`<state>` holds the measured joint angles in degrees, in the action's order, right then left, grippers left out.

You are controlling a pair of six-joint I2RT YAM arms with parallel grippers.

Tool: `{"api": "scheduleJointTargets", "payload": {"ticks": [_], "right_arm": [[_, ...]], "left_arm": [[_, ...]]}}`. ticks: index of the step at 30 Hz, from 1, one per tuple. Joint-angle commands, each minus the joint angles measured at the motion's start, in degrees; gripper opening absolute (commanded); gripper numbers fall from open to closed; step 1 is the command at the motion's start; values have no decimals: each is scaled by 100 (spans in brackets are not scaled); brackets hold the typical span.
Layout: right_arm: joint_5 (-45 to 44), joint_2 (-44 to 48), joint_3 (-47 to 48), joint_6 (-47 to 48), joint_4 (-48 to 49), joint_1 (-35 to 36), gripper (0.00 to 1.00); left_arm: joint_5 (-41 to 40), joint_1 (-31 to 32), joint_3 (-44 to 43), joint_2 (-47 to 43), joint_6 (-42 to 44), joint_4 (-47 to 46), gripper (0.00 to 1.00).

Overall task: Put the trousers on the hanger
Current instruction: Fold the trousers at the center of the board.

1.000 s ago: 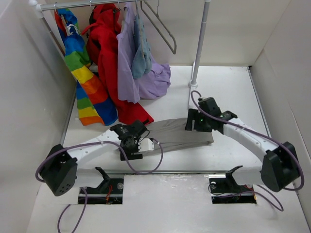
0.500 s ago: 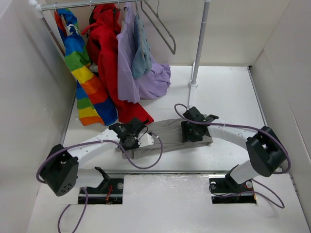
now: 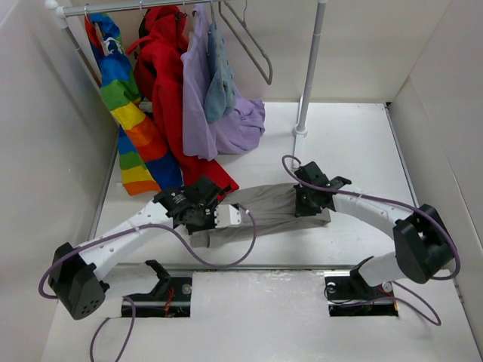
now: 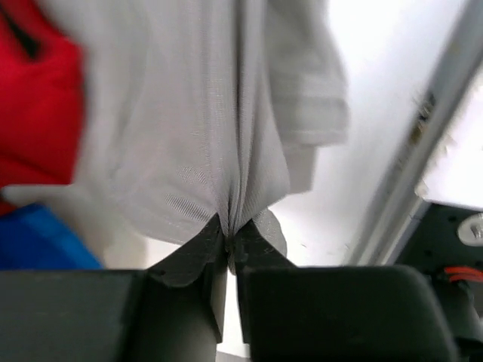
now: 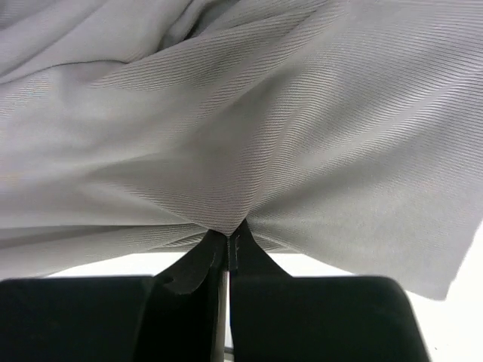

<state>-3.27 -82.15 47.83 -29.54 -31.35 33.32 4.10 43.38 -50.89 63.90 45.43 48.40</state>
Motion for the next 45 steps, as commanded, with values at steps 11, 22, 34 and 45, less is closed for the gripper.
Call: {"api": "scheduleJointTargets", "payload": {"ticks": [11,22,34,45], "right_arm": [[318,470,33,414,-538,-308,66],[511,1263,1008,633,-926,-1502,89],[1625,-1328,1184,1275,287,-2945,58],[1039,-1840,1974,1442,288,-3569,5]], "left_arm": [[126,479,378,422,388,750,71],[487,-154,-421,-256,64,163,88],[-1997,-92,411,1942,-1063,-2174,85],[-2757,-40,1530,1934,-693,-3144,84]]}}
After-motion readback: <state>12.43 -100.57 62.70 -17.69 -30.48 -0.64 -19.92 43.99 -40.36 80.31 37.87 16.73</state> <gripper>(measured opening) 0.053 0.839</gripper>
